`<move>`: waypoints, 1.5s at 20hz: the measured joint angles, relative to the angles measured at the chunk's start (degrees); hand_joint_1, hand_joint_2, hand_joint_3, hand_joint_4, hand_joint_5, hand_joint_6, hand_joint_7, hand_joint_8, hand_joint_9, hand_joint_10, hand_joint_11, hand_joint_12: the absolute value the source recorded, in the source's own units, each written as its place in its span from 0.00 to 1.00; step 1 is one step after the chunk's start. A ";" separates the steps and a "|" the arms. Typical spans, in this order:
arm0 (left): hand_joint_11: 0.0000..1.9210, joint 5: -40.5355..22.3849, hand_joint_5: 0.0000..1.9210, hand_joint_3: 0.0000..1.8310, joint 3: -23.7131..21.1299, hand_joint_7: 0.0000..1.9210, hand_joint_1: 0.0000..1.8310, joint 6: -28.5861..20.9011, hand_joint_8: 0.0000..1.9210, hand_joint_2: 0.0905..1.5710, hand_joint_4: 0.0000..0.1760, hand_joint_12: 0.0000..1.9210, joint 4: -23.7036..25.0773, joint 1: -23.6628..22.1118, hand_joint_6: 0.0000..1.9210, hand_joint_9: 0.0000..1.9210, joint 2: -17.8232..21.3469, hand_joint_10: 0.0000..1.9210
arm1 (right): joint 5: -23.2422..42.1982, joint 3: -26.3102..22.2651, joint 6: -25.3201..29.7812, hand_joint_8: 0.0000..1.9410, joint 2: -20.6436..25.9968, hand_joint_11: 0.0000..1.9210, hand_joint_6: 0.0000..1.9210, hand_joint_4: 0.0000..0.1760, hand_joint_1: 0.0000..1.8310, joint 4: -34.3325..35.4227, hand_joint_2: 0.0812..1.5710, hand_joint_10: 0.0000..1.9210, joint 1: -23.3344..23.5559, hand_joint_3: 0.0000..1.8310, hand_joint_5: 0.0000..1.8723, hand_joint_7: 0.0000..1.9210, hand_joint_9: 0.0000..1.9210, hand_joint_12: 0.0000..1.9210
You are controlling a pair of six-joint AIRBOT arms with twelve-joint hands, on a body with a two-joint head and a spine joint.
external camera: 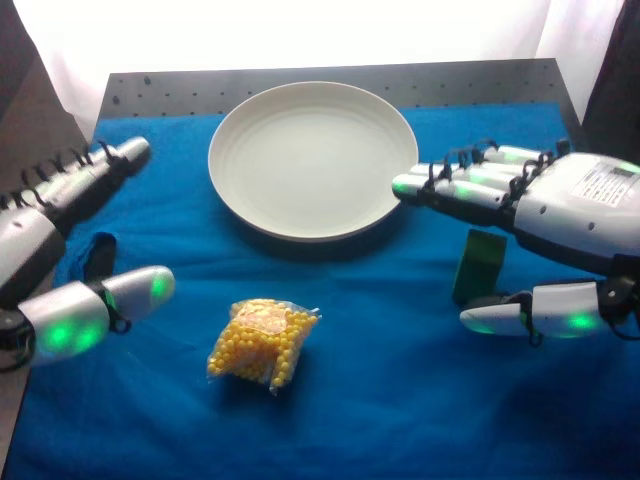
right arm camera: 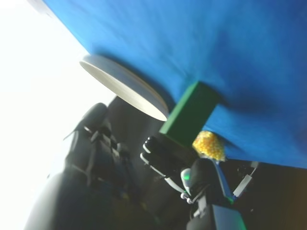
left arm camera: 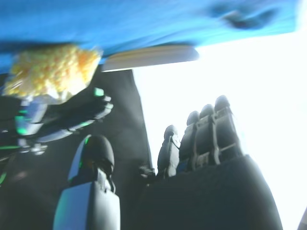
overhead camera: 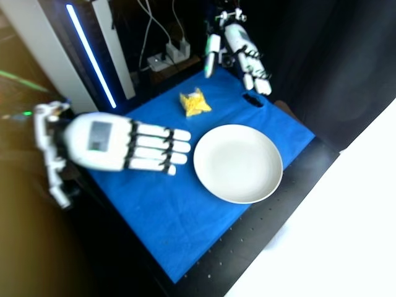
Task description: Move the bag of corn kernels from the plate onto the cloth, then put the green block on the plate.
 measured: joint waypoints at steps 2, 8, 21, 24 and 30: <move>0.00 -1.09 0.02 0.00 -0.02 0.00 0.23 0.00 0.00 0.73 0.84 0.00 0.81 -0.02 0.01 0.00 0.02 0.00 | -0.48 0.20 0.00 0.02 0.11 0.00 0.03 0.00 0.41 0.04 0.76 0.12 0.00 0.00 0.15 0.23 0.23 0.79; 0.03 -1.14 0.04 0.00 -0.13 0.00 0.24 -0.02 0.00 0.76 0.85 0.02 0.83 0.00 0.01 0.01 0.00 0.00 | -1.57 0.26 0.15 0.80 0.33 0.49 0.68 0.00 0.65 -0.68 0.80 0.78 0.70 0.00 0.33 0.41 0.49 0.91; 0.00 -1.97 0.06 0.00 -0.13 0.00 0.23 -0.04 0.00 0.78 0.95 0.21 0.61 0.13 0.00 0.02 0.00 0.00 | -7.06 6.03 0.96 0.81 -3.54 0.46 0.69 0.00 0.65 -11.21 0.81 0.82 21.35 0.00 0.32 0.40 0.48 0.95; 0.00 -1.53 0.06 0.00 -0.13 0.01 0.24 -0.04 0.00 0.78 0.79 0.25 0.72 0.24 0.00 0.04 0.00 0.01 | -13.42 10.56 1.60 0.81 -11.17 0.49 0.64 0.00 0.66 -14.78 0.80 0.83 24.65 0.00 0.35 0.40 0.49 0.96; 0.00 -0.68 0.06 0.00 0.74 0.00 0.29 -0.85 0.00 0.81 0.70 0.27 0.96 -0.15 0.00 0.05 -0.50 0.00 | -28.04 22.80 1.70 0.76 -23.85 0.35 0.71 0.00 0.65 -14.21 0.80 0.62 26.03 0.00 0.34 0.39 0.39 0.82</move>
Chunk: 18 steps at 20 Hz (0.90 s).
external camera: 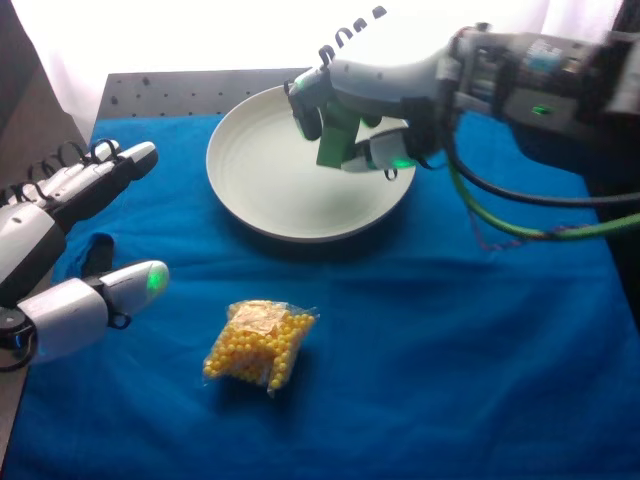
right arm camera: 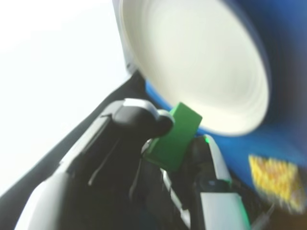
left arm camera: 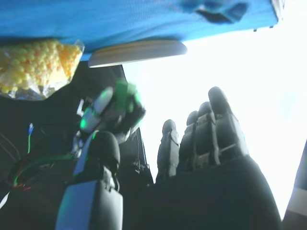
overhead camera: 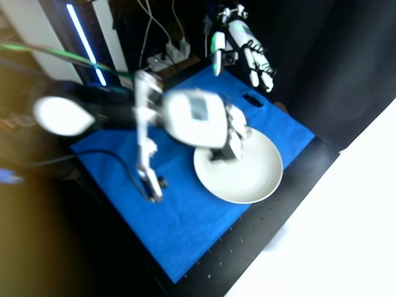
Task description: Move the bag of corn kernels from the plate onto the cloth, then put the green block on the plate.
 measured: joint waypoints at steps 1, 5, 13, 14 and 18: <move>0.00 0.02 0.06 0.00 0.02 0.01 0.28 -0.11 0.00 0.81 0.63 0.28 0.00 -0.17 0.00 0.05 -0.22 0.00 | -1.97 1.42 0.00 0.75 -1.42 0.32 0.75 0.00 0.63 0.13 0.81 0.50 0.28 0.00 0.33 0.38 0.39 0.78; 0.00 0.66 0.07 0.00 0.13 0.01 0.33 -0.24 0.00 0.80 0.81 0.28 0.68 -0.66 0.00 0.05 -0.46 0.00 | -6.54 3.67 0.04 0.78 -4.57 0.27 0.34 0.00 0.68 0.42 0.81 0.50 0.26 0.00 0.23 0.34 0.38 0.81; 0.00 1.33 0.08 0.00 0.20 0.01 0.43 -0.46 0.00 0.78 0.89 0.25 0.39 -0.68 0.00 0.04 -0.66 0.00 | -8.68 1.97 -0.04 0.00 -3.91 0.00 0.00 0.24 0.32 -0.55 0.70 0.00 0.26 0.00 0.00 0.00 0.00 0.01; 0.00 1.29 0.08 0.00 0.20 0.01 0.45 -0.48 0.00 0.77 0.97 0.22 0.35 -0.68 0.00 0.03 -0.63 0.00 | -7.67 0.46 -0.02 0.00 -2.84 0.00 0.00 0.56 0.31 -0.28 0.69 0.00 0.26 0.00 0.00 0.00 0.00 0.00; 0.00 1.42 0.07 0.00 0.20 0.01 0.47 -0.46 0.00 0.74 1.00 0.19 -0.55 -0.68 0.00 0.03 -0.63 0.00 | 0.09 -6.36 -0.04 0.00 6.19 0.00 0.00 0.41 0.27 0.74 0.64 0.00 0.74 0.00 0.00 0.00 0.00 0.00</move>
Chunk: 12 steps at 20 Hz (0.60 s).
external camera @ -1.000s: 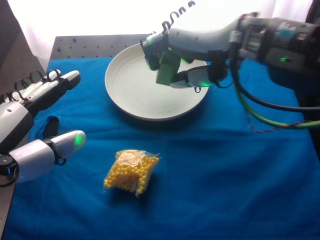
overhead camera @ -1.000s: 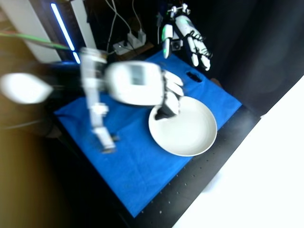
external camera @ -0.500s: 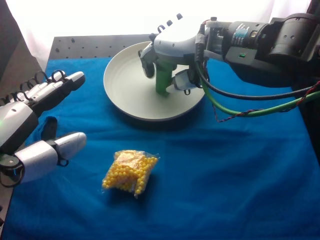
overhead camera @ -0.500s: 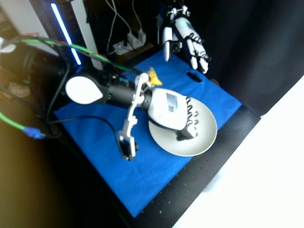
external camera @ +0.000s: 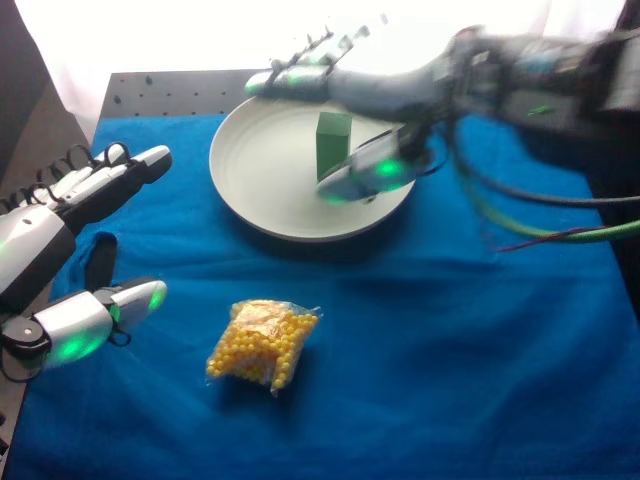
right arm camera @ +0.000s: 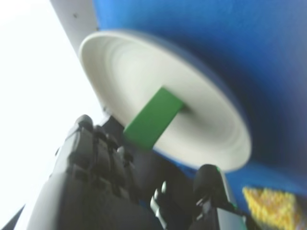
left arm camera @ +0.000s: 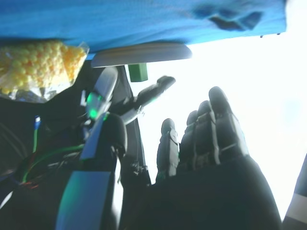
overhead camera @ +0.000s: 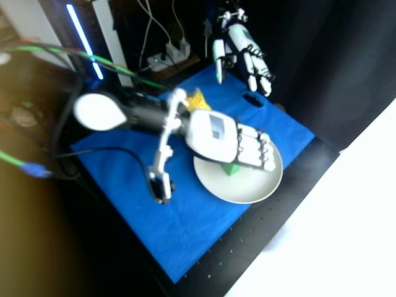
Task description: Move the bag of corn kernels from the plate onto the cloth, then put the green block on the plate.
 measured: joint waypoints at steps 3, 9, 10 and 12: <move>0.00 -0.20 0.06 0.00 -0.13 0.00 0.48 0.00 0.00 0.72 1.00 0.06 0.00 0.00 0.00 0.00 0.00 0.00 | 8.57 -6.16 -0.02 0.00 8.07 0.00 0.00 0.40 0.32 2.03 0.65 0.00 0.24 0.00 0.00 0.00 0.00 0.00; 0.00 -2.08 0.06 0.01 -0.83 0.01 0.43 -0.02 0.00 0.76 0.96 0.00 -0.42 0.00 0.00 0.00 1.51 0.00 | 29.73 -16.04 0.00 0.00 21.03 0.00 0.00 0.58 0.20 8.55 0.75 0.00 -9.42 0.02 0.00 0.00 0.00 0.00; 0.00 -2.91 0.07 0.01 -0.83 0.01 0.43 0.00 0.00 0.77 0.99 0.00 -0.46 0.00 0.01 0.00 1.95 0.00 | 32.09 -17.18 -0.04 0.00 23.08 0.00 0.00 0.51 0.21 10.40 0.77 0.00 -12.85 0.01 0.00 0.00 0.00 0.00; 0.01 -4.24 0.05 0.01 -0.85 0.00 0.41 -0.02 0.00 0.77 1.00 0.00 0.17 0.00 0.00 0.00 2.21 0.00 | 35.39 -18.34 -0.13 0.00 25.46 0.00 0.00 0.45 0.24 13.03 0.80 0.00 -16.72 0.02 0.00 0.00 0.00 0.00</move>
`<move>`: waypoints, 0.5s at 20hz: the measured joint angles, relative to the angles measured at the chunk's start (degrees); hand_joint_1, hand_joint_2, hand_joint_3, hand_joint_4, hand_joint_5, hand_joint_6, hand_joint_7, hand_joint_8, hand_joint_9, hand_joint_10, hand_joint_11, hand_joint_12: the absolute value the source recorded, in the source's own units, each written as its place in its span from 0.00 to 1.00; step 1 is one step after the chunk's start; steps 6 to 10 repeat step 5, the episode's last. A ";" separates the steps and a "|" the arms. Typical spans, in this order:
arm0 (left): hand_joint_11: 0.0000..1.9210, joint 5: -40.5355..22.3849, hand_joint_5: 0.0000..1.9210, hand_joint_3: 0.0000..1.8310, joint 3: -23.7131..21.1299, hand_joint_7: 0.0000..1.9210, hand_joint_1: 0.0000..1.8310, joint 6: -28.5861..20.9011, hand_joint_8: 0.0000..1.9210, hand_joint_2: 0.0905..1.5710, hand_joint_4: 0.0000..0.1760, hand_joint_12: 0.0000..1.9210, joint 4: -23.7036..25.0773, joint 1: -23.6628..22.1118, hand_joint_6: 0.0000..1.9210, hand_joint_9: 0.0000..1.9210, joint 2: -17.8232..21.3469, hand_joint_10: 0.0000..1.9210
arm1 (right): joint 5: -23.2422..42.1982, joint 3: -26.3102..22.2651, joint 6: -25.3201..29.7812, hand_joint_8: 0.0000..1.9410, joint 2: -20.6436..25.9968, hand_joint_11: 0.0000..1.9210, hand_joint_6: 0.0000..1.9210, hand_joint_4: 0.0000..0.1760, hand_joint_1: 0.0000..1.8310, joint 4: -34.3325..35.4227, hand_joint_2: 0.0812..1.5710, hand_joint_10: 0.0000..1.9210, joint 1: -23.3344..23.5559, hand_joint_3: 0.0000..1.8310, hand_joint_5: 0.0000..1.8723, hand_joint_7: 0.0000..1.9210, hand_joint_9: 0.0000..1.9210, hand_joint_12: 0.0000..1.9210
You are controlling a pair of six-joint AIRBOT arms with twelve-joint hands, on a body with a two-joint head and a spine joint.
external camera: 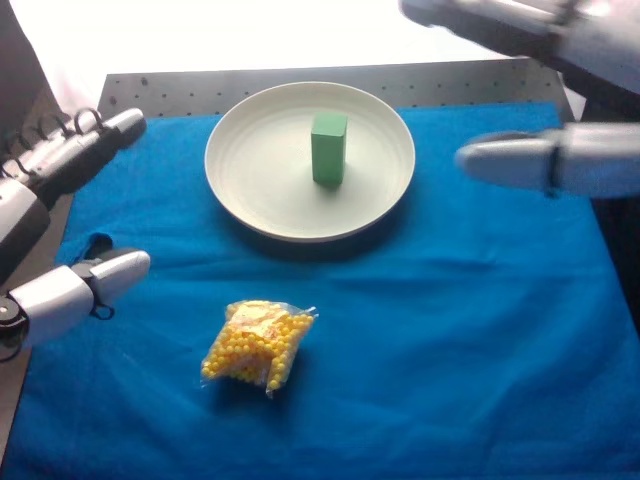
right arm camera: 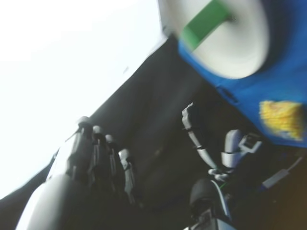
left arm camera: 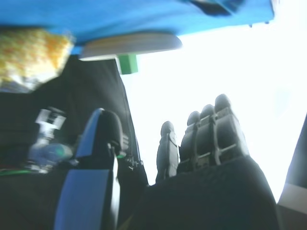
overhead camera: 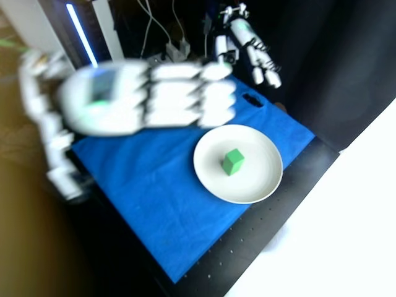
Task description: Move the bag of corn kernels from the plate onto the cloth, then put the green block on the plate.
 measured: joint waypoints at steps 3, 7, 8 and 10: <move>0.00 -2.23 0.02 0.00 -0.22 0.00 0.37 0.04 0.00 0.77 0.95 0.00 0.42 -0.33 0.00 0.01 0.66 0.00 | 8.37 -3.69 -2.19 0.00 4.55 0.00 0.00 0.61 0.24 7.15 0.81 0.00 -8.94 0.01 0.00 0.00 0.00 0.00; 0.00 -3.23 0.00 0.00 -0.22 0.00 0.23 0.15 0.00 0.76 0.77 0.00 0.55 -0.94 0.00 0.00 1.62 0.00 | 14.36 -6.10 -3.63 0.00 6.45 0.01 0.00 0.76 0.23 11.28 0.79 0.00 -15.47 0.00 0.00 0.00 0.00 0.01; 0.00 -3.23 0.00 0.00 -0.22 0.00 0.23 0.15 0.00 0.76 0.77 0.00 0.55 -0.94 0.00 0.00 1.62 0.00 | 14.36 -6.10 -3.63 0.00 6.45 0.01 0.00 0.76 0.23 11.28 0.79 0.00 -15.47 0.00 0.00 0.00 0.00 0.01; 0.00 -3.23 0.00 0.00 -0.22 0.00 0.23 0.15 0.00 0.76 0.77 0.00 0.55 -0.94 0.00 0.00 1.62 0.00 | 14.36 -6.10 -3.63 0.00 6.45 0.01 0.00 0.76 0.23 11.28 0.79 0.00 -15.47 0.00 0.00 0.00 0.00 0.01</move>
